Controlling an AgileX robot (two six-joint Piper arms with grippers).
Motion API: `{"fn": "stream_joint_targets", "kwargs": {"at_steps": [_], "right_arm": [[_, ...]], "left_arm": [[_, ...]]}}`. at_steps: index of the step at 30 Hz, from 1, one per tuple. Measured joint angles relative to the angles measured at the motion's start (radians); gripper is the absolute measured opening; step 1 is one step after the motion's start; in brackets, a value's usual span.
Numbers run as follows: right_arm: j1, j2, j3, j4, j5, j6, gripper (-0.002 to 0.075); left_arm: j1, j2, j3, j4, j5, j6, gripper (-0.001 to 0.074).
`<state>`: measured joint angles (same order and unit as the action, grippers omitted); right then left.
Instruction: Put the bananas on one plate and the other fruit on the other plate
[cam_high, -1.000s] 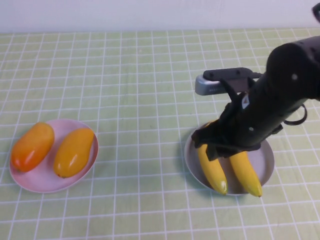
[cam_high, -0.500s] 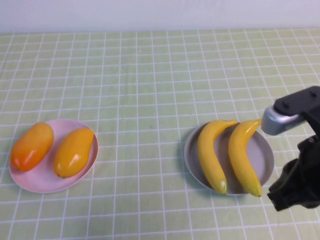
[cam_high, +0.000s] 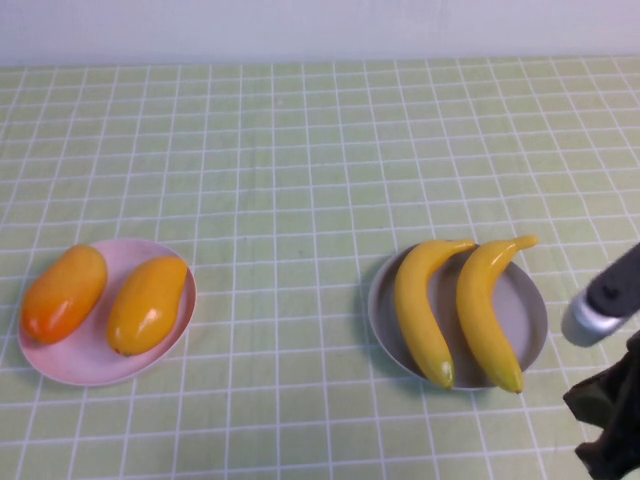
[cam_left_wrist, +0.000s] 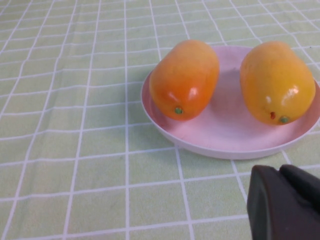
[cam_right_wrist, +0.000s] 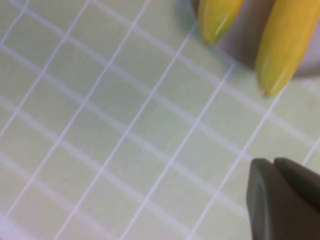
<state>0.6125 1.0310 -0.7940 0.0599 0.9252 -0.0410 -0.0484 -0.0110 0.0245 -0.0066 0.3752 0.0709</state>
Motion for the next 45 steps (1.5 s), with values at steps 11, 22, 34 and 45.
{"fn": "stream_joint_targets", "kwargs": {"at_steps": [11, 22, 34, 45], "right_arm": [[-0.354, -0.534, 0.572, 0.042, -0.61, -0.137, -0.0015], [-0.511, -1.016, 0.782, 0.086, -0.662, -0.139, -0.0015], [-0.512, -1.039, 0.819, 0.154, -0.57, -0.139, -0.0015], [-0.512, -1.044, 0.819, 0.183, -0.558, -0.139, -0.0015]], "left_arm": [[0.0, 0.0, 0.0, 0.0, 0.0, 0.0, -0.0002], [0.0, 0.0, 0.0, 0.0, 0.0, 0.0, -0.0002], [0.0, 0.0, 0.0, 0.007, 0.0, 0.0, -0.0002], [0.0, 0.0, 0.0, 0.007, 0.0, 0.0, -0.0002]]}}
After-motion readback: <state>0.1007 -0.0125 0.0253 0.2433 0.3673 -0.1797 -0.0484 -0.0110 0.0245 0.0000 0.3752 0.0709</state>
